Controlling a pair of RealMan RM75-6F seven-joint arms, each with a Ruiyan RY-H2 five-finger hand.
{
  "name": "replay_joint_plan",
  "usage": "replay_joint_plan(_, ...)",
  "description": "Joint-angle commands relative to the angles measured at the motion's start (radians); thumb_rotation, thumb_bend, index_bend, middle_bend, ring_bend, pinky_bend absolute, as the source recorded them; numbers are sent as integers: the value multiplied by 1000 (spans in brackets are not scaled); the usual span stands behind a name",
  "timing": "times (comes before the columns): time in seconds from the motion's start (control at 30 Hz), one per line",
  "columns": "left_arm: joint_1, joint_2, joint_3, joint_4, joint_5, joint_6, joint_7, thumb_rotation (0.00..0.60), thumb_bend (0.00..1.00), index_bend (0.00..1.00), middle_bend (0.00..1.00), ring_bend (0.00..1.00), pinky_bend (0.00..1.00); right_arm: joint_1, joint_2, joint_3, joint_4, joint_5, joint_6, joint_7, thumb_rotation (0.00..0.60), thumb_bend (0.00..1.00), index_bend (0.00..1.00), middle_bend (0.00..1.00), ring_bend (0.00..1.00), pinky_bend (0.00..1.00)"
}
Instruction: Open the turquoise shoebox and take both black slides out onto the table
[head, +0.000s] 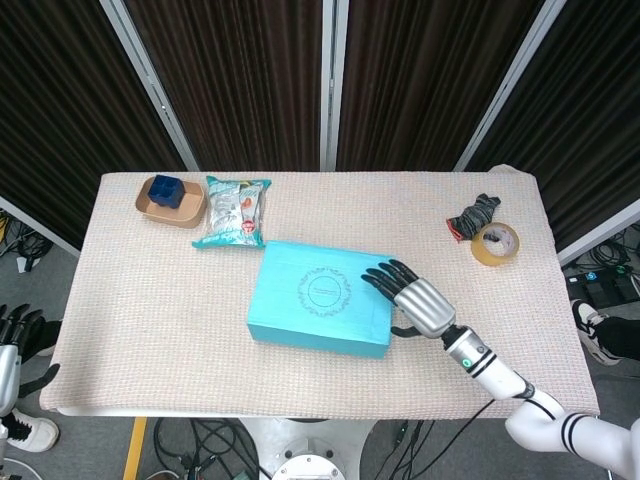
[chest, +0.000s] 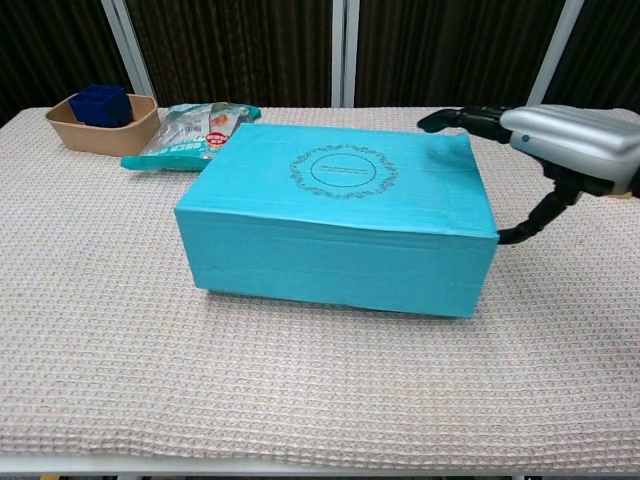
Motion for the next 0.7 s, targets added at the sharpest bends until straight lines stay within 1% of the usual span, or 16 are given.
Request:
replay_joint_plan(0.03,0,-3,0,7,-1,-2,-6,600,158,184,110,13,84,29,-42,3,-2,-2,-18,-24,600,23,0,68,0,0)
replay_joint_plan(0.13,2,-4,1,10,0,-3,-11,600,158,184,110,13,84,43,-52,-4,-4,-9,-15,-41,600,25,0,70,0,0)
replay_joint_plan(0.27,4,-9,0,16,-2,-3,-18,600,159,184,110,13,84,33,-22,-23,7,-6,2,-58,600,33,0,81,0,0)
replay_joint_plan(0.4,1,-12,-3,19,-8,-12,-22,600,158,184,110,13,84,17,-13,-30,54,21,15,-51,600,61,0,94,0,0)
replay_joint_plan(0.53,-3,-13,-7,20,-10,-15,-24,600,159,184,110,13,84,30,-51,-18,126,41,12,-62,600,73,0,90,0,0)
replay_joint_plan(0.63,-5,-11,-8,23,-9,-18,-24,600,158,184,110,13,84,40,-107,-3,200,49,33,-75,600,81,0,93,0,0)
replay_joint_plan(0.7,-6,-9,-8,24,-12,-23,-29,600,158,184,110,13,84,44,-139,1,234,57,38,-60,600,86,0,95,0,0)
